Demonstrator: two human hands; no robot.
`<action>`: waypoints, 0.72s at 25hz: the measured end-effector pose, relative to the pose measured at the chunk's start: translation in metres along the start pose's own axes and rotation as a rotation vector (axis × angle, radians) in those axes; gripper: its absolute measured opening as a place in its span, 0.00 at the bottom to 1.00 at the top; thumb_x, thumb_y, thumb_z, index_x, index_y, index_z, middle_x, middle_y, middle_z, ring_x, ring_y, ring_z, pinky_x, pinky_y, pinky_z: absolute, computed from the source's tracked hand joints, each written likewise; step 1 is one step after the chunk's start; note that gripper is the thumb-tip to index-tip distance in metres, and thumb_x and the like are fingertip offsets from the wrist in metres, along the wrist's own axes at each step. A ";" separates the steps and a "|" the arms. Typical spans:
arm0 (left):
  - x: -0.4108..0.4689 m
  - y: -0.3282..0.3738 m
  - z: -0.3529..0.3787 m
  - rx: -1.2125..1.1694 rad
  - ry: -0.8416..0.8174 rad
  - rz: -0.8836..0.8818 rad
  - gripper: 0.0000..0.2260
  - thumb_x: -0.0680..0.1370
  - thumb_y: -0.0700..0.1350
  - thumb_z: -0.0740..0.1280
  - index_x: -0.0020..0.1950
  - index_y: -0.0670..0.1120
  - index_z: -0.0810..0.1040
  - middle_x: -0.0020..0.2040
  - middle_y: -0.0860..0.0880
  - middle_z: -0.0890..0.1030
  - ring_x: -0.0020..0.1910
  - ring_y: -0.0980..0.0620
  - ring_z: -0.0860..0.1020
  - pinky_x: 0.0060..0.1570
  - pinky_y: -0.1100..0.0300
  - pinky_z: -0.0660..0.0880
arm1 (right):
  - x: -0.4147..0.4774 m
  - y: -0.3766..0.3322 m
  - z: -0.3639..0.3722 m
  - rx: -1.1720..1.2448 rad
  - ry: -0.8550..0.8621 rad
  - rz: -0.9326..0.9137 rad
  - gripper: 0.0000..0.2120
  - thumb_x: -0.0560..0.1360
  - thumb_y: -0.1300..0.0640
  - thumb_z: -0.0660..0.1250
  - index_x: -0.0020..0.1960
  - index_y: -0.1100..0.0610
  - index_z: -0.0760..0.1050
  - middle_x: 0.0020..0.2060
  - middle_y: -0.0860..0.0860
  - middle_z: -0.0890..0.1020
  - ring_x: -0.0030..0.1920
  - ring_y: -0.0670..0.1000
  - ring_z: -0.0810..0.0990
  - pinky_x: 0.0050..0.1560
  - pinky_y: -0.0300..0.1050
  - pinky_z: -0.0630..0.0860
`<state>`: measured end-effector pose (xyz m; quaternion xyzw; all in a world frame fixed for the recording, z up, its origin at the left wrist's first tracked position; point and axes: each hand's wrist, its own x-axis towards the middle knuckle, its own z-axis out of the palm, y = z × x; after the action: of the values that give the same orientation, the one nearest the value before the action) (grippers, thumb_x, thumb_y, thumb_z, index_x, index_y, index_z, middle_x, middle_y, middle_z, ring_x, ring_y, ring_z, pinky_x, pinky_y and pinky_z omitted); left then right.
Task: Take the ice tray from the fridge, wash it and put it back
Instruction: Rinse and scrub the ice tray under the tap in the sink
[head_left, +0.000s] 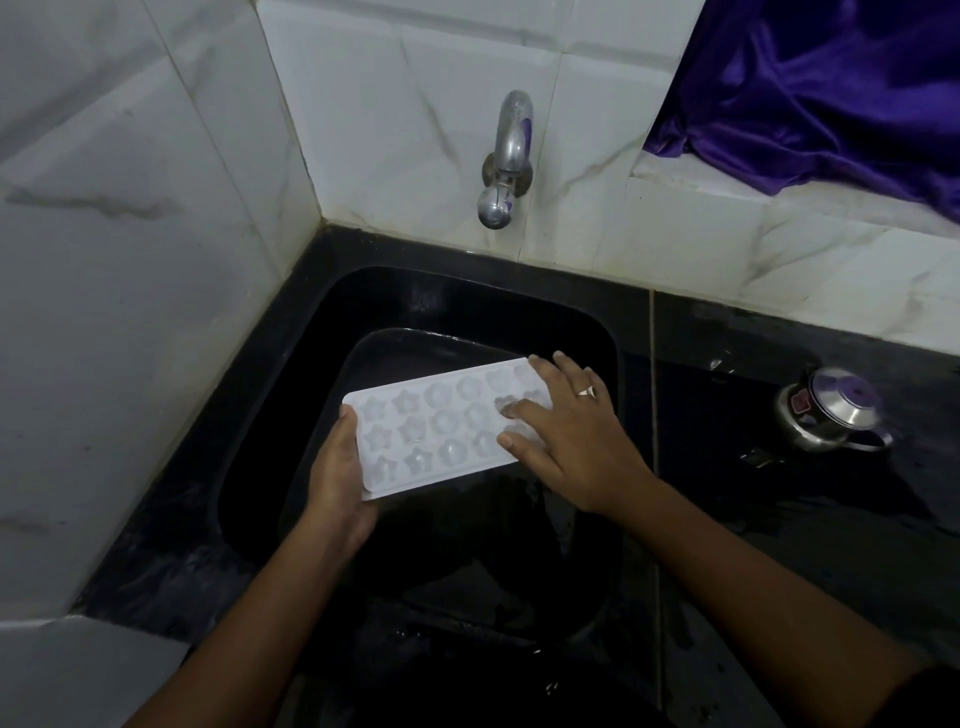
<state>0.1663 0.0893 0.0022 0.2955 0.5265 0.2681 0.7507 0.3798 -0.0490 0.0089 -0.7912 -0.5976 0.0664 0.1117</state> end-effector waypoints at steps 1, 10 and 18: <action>0.000 -0.002 0.002 0.005 -0.011 -0.008 0.23 0.87 0.59 0.57 0.65 0.44 0.83 0.58 0.43 0.88 0.52 0.44 0.88 0.43 0.52 0.84 | 0.002 -0.002 -0.001 0.025 0.022 0.038 0.30 0.82 0.30 0.47 0.68 0.45 0.78 0.82 0.56 0.61 0.83 0.59 0.51 0.80 0.67 0.50; -0.001 -0.002 0.003 -0.010 -0.014 0.002 0.22 0.87 0.58 0.58 0.63 0.44 0.83 0.54 0.44 0.89 0.49 0.46 0.89 0.37 0.55 0.85 | 0.003 -0.004 -0.001 0.031 0.035 0.053 0.32 0.82 0.30 0.46 0.66 0.46 0.79 0.82 0.56 0.61 0.83 0.58 0.51 0.81 0.67 0.49; 0.002 0.001 -0.002 -0.027 -0.025 0.007 0.22 0.87 0.58 0.58 0.64 0.44 0.83 0.55 0.44 0.89 0.50 0.45 0.89 0.37 0.55 0.85 | 0.002 -0.005 0.000 0.046 0.045 0.021 0.30 0.82 0.30 0.47 0.68 0.45 0.77 0.82 0.56 0.59 0.84 0.58 0.50 0.81 0.67 0.49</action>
<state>0.1647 0.0916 0.0014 0.2906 0.5122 0.2742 0.7603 0.3758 -0.0461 0.0099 -0.7960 -0.5848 0.0634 0.1427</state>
